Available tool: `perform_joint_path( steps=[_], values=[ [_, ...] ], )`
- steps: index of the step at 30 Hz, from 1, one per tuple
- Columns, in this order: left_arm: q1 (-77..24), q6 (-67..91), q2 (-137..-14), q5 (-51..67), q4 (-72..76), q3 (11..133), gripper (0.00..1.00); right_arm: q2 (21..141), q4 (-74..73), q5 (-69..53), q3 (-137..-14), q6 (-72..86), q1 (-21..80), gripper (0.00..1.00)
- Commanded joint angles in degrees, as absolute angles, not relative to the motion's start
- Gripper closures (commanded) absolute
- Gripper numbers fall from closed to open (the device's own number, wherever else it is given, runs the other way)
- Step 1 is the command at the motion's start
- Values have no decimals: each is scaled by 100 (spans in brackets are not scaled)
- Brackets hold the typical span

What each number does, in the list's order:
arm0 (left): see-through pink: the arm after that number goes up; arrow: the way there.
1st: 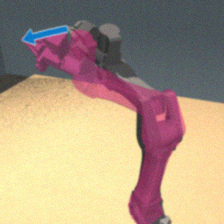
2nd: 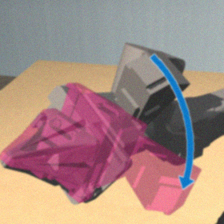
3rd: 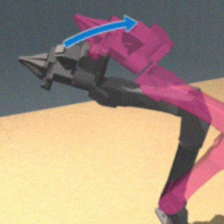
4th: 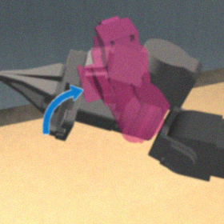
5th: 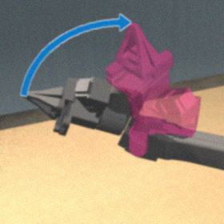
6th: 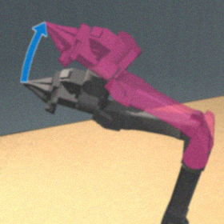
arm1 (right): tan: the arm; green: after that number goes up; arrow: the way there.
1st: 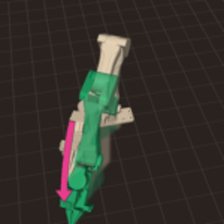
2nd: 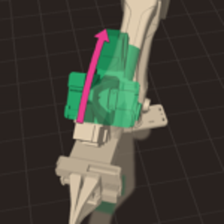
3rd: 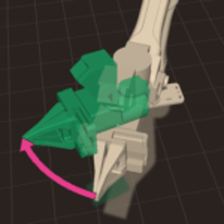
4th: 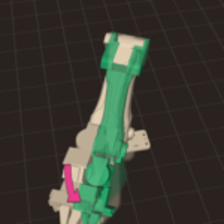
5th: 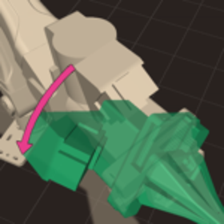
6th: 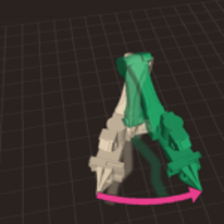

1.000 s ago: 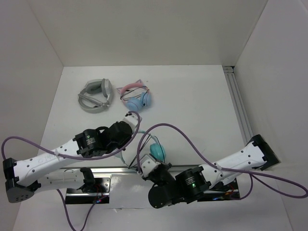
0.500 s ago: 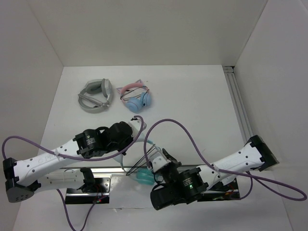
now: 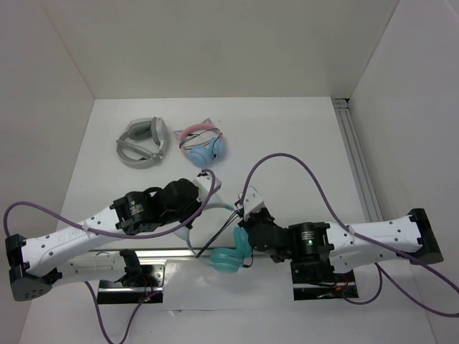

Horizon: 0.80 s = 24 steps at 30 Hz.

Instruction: Wrap the headphones

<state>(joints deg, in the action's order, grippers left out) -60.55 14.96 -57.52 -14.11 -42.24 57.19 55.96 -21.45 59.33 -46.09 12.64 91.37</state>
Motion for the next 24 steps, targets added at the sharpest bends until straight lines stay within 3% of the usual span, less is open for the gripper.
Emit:
perform_joint_path(
  steps=[1,4,11,18,24],
  values=[
    [-6091,1327,-5572,-1063,-4456,5968,100,5633,-1170,5319,-4474,650,8483,92],
    [-6091,1327,-5520,-1116,-4508,6020,100,5634,-977,4758,-4421,501,8000,91],
    [-6091,1327,-5467,-1555,-4746,6214,100,5949,-818,4096,-4359,378,7348,68],
    [-6091,1714,-5651,-2565,-4878,6337,100,6424,-511,3367,-4359,167,6830,64],
    [-6091,1521,-5704,-2101,-4712,6398,100,6486,-158,2032,-4367,-96,5907,61]
  ],
)
